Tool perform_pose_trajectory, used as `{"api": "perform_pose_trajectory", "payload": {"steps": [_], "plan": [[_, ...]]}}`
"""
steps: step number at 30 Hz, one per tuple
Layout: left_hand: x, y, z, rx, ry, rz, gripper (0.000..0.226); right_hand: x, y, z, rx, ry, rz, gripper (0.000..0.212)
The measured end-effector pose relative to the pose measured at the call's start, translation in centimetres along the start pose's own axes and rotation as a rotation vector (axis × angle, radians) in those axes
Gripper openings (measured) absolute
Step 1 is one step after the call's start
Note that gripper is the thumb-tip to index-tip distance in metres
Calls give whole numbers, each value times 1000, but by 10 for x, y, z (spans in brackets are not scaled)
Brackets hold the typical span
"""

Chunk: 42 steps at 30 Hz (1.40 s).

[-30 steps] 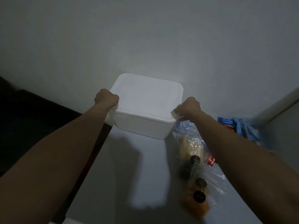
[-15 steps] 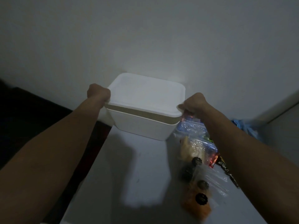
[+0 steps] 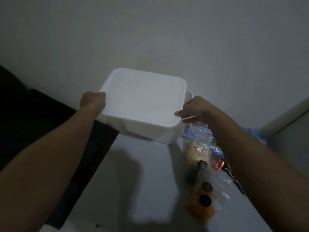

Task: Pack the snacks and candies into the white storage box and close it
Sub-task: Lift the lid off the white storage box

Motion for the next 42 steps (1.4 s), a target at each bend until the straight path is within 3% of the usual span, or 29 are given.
{"api": "perform_pose_trajectory", "payload": {"steps": [20, 27, 33, 36, 42], "plan": [[52, -84, 175, 455, -5, -169, 39, -142, -31, -84, -164, -220, 402, 15], [22, -94, 209, 428, 68, 31, 49, -154, -27, -141, -316, -164, 426, 17], [-17, -93, 212, 355, 164, 206, 41, -146, -21, -181, -415, -158, 337, 16], [-33, -84, 214, 326, 259, 325, 47, -146, -20, -195, -470, -162, 362, 19], [-49, -74, 215, 298, 231, 385, 49, -144, -16, -217, -479, -164, 288, 19]]}}
Point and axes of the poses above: each hand's wrist, its own y-axis towards the middle knuckle, its own x-axis out of the back of the hand, z = x × y, the point moved 3 cm from there along y, towards the middle knuckle, and after that the axes turned 15 degrees about z, right-handed, at the moved point
